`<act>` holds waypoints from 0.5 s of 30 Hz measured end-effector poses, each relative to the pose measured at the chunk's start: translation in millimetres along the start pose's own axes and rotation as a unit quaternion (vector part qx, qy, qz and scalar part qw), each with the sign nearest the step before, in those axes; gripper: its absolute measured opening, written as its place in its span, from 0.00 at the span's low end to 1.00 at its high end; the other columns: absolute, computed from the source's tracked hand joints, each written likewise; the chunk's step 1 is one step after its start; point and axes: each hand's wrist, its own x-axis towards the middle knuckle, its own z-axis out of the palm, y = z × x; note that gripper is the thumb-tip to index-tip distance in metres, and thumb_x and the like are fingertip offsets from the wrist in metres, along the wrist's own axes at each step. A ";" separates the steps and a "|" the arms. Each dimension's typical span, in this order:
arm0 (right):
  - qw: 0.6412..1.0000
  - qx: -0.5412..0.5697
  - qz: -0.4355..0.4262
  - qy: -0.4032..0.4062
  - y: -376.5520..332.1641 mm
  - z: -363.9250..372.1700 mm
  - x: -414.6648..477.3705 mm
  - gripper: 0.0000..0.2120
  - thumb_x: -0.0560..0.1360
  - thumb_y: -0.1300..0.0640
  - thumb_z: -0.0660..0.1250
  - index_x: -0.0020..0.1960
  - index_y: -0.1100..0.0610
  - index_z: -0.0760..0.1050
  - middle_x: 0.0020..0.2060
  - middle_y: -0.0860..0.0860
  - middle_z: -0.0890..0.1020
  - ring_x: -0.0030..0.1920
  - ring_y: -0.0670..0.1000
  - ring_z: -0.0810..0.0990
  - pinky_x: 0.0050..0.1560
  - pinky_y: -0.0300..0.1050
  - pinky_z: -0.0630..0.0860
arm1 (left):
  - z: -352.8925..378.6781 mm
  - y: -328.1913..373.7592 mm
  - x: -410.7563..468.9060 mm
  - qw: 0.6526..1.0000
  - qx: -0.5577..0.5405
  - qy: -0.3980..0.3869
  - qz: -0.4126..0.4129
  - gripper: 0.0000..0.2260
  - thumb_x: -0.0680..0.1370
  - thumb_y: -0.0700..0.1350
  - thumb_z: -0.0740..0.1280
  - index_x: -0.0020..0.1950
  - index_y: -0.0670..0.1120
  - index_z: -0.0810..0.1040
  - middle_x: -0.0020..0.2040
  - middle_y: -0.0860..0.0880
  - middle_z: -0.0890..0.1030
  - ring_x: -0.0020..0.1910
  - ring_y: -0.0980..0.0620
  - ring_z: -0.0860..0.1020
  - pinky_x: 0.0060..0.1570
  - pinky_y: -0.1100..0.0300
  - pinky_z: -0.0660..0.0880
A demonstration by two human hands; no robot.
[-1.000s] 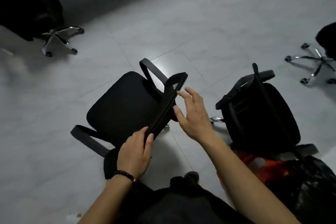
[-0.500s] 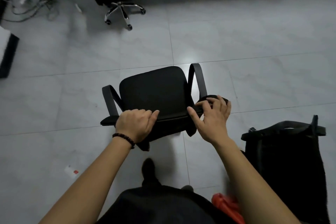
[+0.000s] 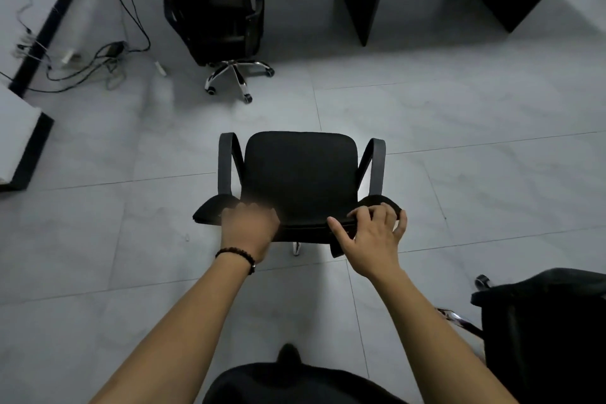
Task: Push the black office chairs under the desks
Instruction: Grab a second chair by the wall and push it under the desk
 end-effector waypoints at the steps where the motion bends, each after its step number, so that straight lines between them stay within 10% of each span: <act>1: 1.000 -0.003 -0.002 -0.001 -2.6 2.8 3.8 0.28 0.74 0.26 0.45 0.56 0.45 0.71 0.60 0.51 0.69 0.70 0.54 0.57 0.73 0.60 0.34 | 1.5 -5.0 7.1 1.000 -0.003 0.004 0.005 0.14 0.80 0.50 0.50 0.54 0.51 0.74 0.46 0.49 0.77 0.49 0.47 0.73 0.50 0.52 0.66; 15: 0.997 0.034 0.043 0.062 6.2 -29.0 210.7 0.24 0.75 0.28 0.51 0.50 0.48 0.69 0.60 0.54 0.68 0.72 0.58 0.55 0.72 0.59 0.32 | -55.5 10.2 224.9 0.975 -0.092 0.196 0.038 0.26 0.79 0.50 0.48 0.29 0.42 0.76 0.29 0.45 0.75 0.32 0.43 0.71 0.38 0.52 0.66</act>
